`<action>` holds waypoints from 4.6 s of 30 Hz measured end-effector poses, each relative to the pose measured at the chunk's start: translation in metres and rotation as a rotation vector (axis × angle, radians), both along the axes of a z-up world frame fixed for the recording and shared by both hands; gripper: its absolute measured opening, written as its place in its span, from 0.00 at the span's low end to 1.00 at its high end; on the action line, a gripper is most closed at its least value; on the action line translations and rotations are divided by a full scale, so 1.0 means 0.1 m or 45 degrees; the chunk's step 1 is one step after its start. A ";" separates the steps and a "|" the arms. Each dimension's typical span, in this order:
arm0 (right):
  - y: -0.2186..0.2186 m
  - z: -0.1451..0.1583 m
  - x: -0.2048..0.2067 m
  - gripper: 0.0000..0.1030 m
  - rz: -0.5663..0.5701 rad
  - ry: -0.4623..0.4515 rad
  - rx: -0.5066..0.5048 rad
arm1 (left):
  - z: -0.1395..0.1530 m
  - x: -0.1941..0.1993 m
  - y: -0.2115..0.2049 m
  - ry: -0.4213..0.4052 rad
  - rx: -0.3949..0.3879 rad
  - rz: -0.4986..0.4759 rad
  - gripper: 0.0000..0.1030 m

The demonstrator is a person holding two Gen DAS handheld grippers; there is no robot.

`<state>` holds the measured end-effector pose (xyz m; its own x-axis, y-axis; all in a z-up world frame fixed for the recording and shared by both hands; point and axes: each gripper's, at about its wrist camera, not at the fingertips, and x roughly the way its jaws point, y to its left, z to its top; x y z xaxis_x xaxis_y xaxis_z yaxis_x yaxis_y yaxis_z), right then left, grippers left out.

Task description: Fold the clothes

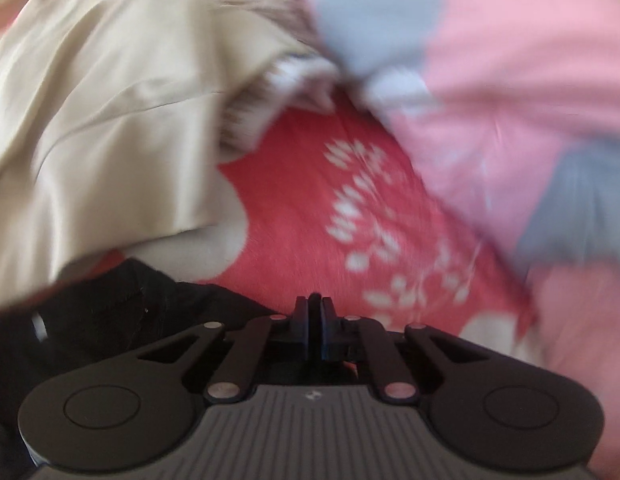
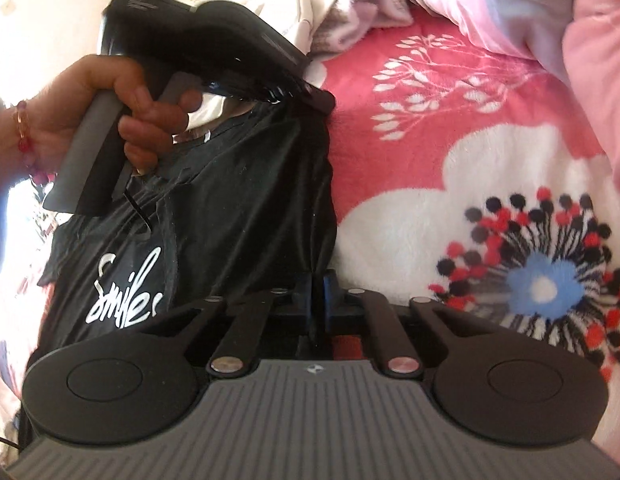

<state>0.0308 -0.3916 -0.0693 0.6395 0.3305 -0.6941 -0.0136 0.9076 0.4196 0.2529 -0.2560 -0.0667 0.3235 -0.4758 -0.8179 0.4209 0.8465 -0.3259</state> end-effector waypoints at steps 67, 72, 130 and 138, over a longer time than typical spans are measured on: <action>0.37 0.08 -0.46 0.03 -0.050 -0.205 -0.526 | -0.17 -0.37 0.30 -0.146 0.003 0.015 0.35; 0.45 0.03 -0.52 0.05 -0.018 -0.204 -0.615 | -0.05 -0.41 0.41 -0.190 -0.003 0.022 0.36; -0.02 0.12 0.38 0.03 0.035 0.166 -0.047 | -0.07 -1.47 1.27 -0.345 0.150 -0.354 0.27; -0.02 0.39 0.26 0.06 -0.046 0.084 -0.070 | 0.01 -1.48 1.64 -0.300 -0.024 -0.132 0.35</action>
